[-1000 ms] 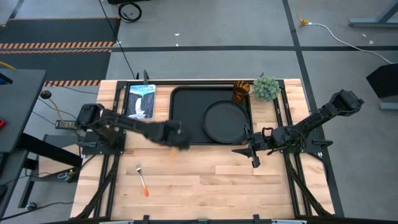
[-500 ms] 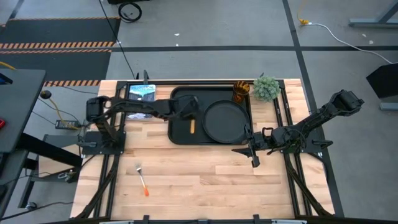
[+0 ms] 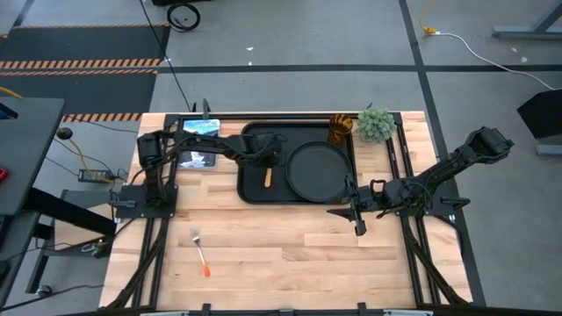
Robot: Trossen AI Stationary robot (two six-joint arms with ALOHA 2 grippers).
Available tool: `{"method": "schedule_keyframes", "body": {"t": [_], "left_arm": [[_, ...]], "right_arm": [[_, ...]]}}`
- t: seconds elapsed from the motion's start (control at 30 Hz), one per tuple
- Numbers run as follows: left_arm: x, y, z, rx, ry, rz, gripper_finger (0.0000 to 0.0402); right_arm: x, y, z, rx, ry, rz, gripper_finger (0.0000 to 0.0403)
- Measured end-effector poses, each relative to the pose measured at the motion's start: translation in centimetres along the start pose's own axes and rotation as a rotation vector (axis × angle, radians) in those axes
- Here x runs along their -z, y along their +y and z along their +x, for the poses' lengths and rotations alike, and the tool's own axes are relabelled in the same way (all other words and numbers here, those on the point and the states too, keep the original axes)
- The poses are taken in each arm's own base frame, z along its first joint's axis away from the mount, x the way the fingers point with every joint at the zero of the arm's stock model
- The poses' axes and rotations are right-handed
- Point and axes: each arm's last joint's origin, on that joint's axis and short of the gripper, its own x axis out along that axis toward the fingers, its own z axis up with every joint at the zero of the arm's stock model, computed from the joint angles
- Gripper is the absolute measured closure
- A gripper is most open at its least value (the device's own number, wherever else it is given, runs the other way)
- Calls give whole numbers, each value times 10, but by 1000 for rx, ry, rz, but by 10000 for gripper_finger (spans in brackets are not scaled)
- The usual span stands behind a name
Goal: Pick and place plate/cup/fork/spoon on tray
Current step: Put the yellow spoon on the black tray to the left of the black plate
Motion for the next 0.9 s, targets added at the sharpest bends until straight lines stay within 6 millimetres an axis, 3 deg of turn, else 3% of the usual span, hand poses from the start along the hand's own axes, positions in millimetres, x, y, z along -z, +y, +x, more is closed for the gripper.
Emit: {"method": "schedule_keyframes", "body": {"t": [0.23,0.37,0.57,0.9], "left_arm": [[-3,2,-1,4,23,59,255],[-10,4,-14,71,130,165,237],[-9,13,-24,-37,116,244,242],[21,5,-5,-65,148,306,259]], "right_arm": [[0,0,0,0,0,-1,277],[0,0,0,0,4,-4,277],[0,0,0,2,-2,-25,277],[-1,0,0,11,-7,-24,277]]}}
